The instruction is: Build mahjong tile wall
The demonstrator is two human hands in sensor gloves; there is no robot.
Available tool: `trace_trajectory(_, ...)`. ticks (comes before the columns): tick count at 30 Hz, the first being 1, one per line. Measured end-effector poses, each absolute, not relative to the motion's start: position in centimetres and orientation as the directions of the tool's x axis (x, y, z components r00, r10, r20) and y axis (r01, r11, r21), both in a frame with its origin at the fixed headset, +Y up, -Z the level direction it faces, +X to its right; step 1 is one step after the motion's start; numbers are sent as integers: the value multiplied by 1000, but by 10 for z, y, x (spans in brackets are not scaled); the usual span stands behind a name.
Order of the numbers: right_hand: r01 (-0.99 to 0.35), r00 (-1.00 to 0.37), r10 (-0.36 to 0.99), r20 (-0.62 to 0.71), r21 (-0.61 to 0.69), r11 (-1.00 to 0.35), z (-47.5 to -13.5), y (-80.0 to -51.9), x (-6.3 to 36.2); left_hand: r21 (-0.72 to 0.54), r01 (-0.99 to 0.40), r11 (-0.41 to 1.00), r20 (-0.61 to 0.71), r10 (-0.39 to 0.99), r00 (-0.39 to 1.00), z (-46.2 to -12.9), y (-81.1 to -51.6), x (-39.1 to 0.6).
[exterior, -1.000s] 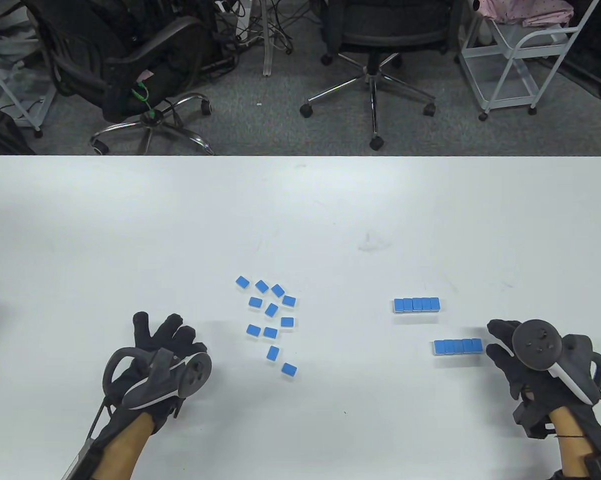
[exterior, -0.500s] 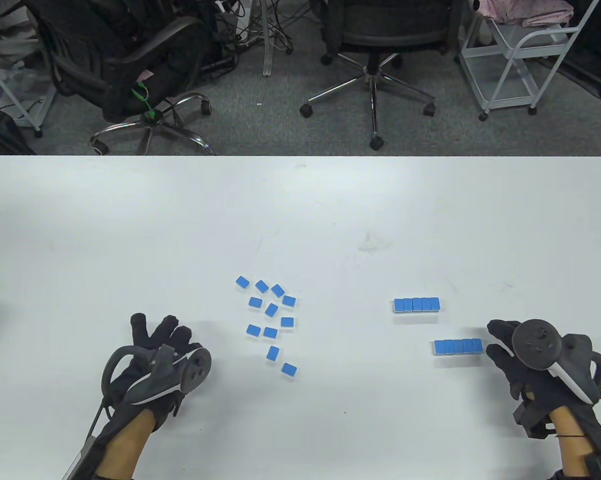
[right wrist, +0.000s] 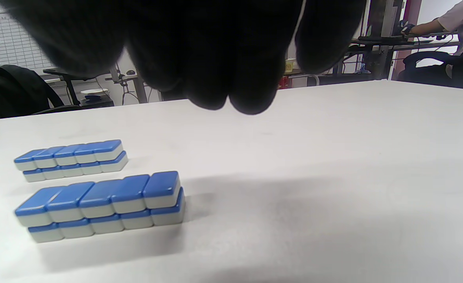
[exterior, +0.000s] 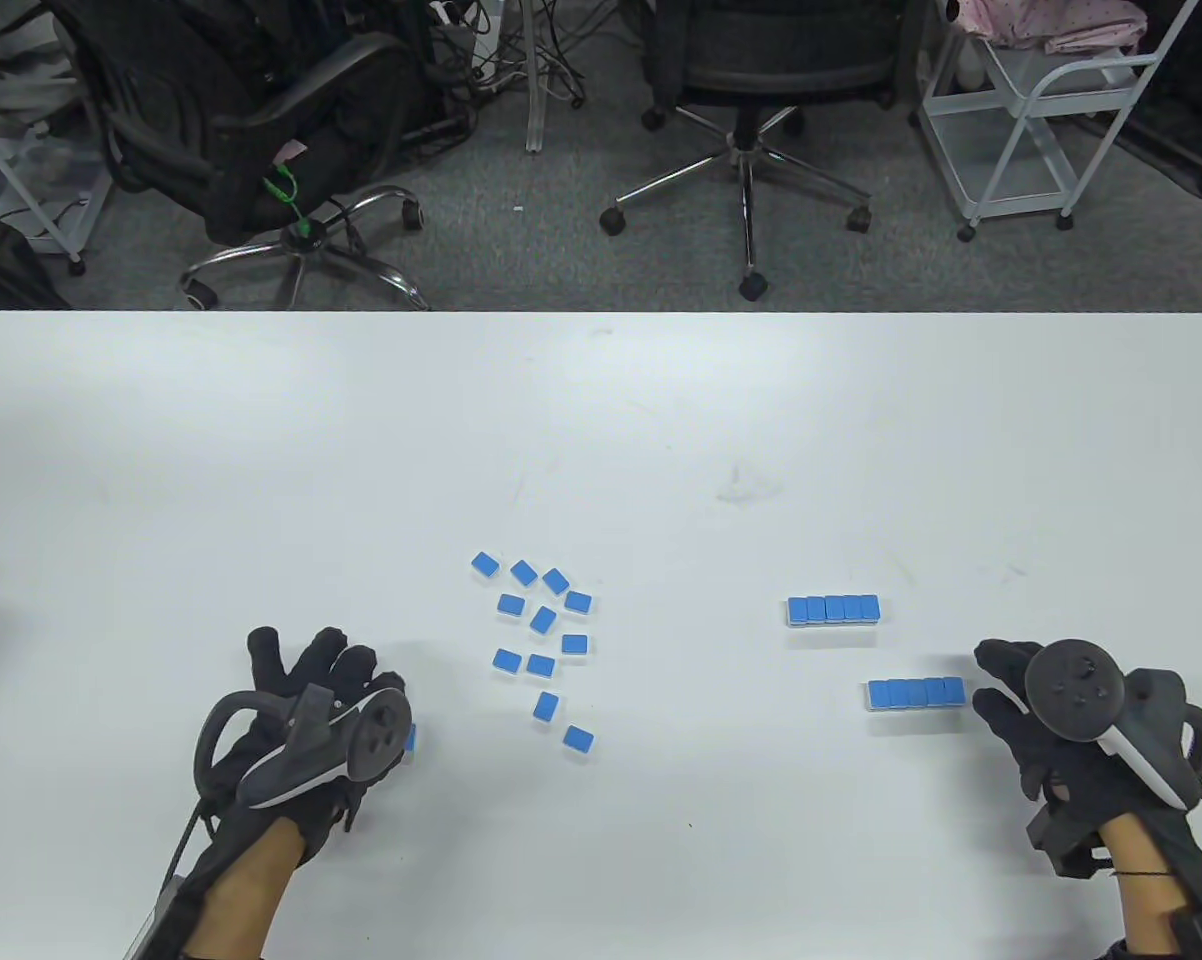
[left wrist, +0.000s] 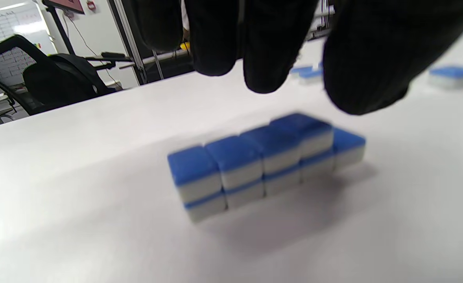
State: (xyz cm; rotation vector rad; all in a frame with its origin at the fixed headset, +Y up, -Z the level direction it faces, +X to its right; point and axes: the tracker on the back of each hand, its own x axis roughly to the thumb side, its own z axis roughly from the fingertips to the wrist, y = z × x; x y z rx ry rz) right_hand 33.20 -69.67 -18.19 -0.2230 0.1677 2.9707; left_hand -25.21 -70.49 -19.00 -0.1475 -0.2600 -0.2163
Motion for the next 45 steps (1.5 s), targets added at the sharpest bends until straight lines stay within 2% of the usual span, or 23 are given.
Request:
trace_trajectory(4, -170, -975, 152, -162, 99, -980, -182, -696, 333, -66, 177, 982, 189, -162, 969, -202, -686, -246)
trace_trajectory(10, -170, -975, 154, -159, 92, -981, -181, -695, 333, -40, 307, 951, 179, -296, 938, -244, -674, -214)
trace_trajectory(18, -172, -975, 156, -156, 94, -981, -181, -695, 334, -183, 360, 915, 109, -345, 932, -322, -694, -176)
trace_trajectory(22, -172, -975, 155, -159, 98, -980, -182, -695, 335, -273, 298, 915, 60, -293, 954, -344, -711, -166)
trace_trajectory(32, -172, -975, 153, -163, 114, -978, -185, -696, 336, -335, 276, 901, 43, -278, 960, -361, -738, -158)
trace_trajectory(40, -174, -975, 153, -163, 128, -976, -186, -698, 335, -329, 267, 906, 61, -262, 963, -360, -739, -163)
trace_trajectory(43, -175, -975, 154, -161, 130, -976, -186, -698, 334, -324, 322, 890, 85, -311, 947, -354, -736, -169)
trace_trajectory(45, -177, -974, 156, -162, 130, -976, -186, -698, 334, -273, 354, 894, 118, -334, 935, -347, -727, -175)
